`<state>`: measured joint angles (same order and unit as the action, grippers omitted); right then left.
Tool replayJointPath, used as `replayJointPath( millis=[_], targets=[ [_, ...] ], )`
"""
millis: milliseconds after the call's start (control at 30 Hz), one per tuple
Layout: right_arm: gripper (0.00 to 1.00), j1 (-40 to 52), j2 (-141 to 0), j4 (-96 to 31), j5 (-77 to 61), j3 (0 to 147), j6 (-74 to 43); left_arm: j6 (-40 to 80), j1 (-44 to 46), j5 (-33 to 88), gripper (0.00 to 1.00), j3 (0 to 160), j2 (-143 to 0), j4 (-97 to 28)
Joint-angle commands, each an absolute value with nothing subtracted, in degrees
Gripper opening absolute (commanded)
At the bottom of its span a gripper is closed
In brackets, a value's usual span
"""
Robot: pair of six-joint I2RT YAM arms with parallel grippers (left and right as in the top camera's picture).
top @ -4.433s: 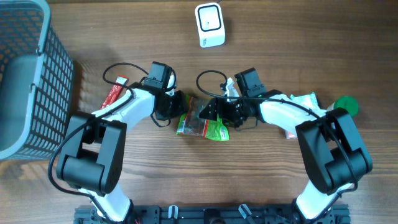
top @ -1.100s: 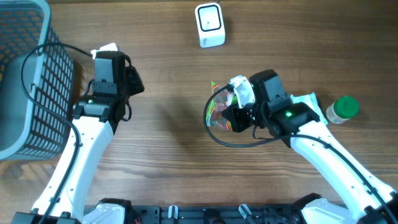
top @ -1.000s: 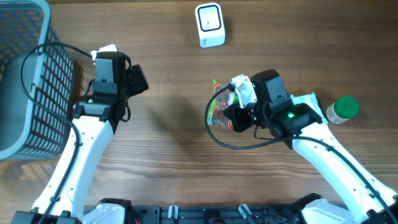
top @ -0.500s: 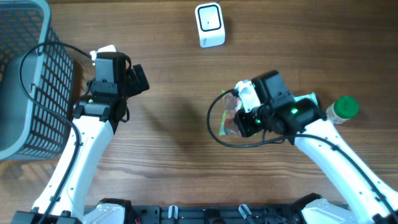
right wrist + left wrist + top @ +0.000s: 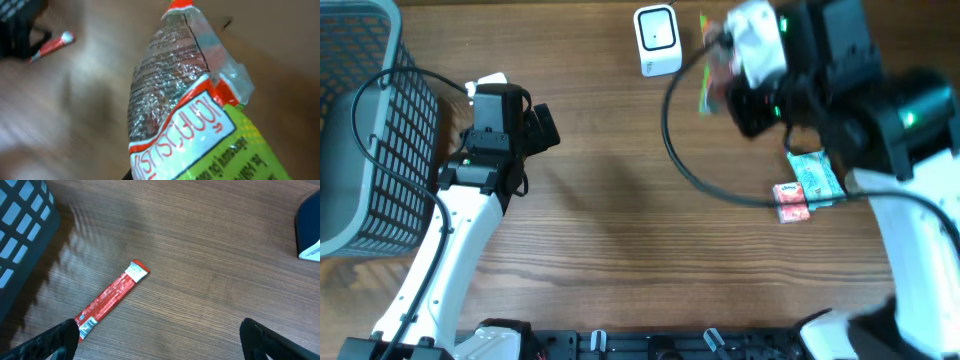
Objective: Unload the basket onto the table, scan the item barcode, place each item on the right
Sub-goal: 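Lift the gummy bag and hold it against the white scanner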
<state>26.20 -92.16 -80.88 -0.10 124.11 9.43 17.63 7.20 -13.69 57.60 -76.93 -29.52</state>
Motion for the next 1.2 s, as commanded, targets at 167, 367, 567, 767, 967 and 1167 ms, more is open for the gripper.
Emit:
replayJointPath(
  millis=[167, 367, 567, 767, 967, 1167],
  targets=[
    [0.04, 26.79, -108.53, -82.04, 10.76, 135.11, 27.38, 16.71, 7.18, -14.44, 1.0, 57.36, -77.03, -29.21],
    [0.04, 29.12, -116.31, -76.31, 23.18, 135.09, 32.88, 16.71, 7.18, -14.41, 1.0, 57.36, -77.03, -29.21],
    [0.05, 32.53, -123.39, -64.64, 32.95, 134.93, 40.71, 16.71, 7.18, -14.41, 1.0, 57.36, -77.03, -29.21],
    [0.04, 33.43, -130.15, -51.53, 42.04, 134.61, 47.64, 16.71, 7.18, -14.41, 1.0, 57.36, -77.03, -29.21],
    [0.04, 33.43, -138.06, -31.81, 52.16, 134.52, 49.41, 16.71, 7.18, -14.41, 1.0, 57.36, -77.03, -29.21],
    [0.04, 33.47, -143.24, -18.74, 52.77, 134.52, 49.41, 16.71, 7.18, -14.41, 1.0, 57.36, -77.03, -29.21]
  ],
)
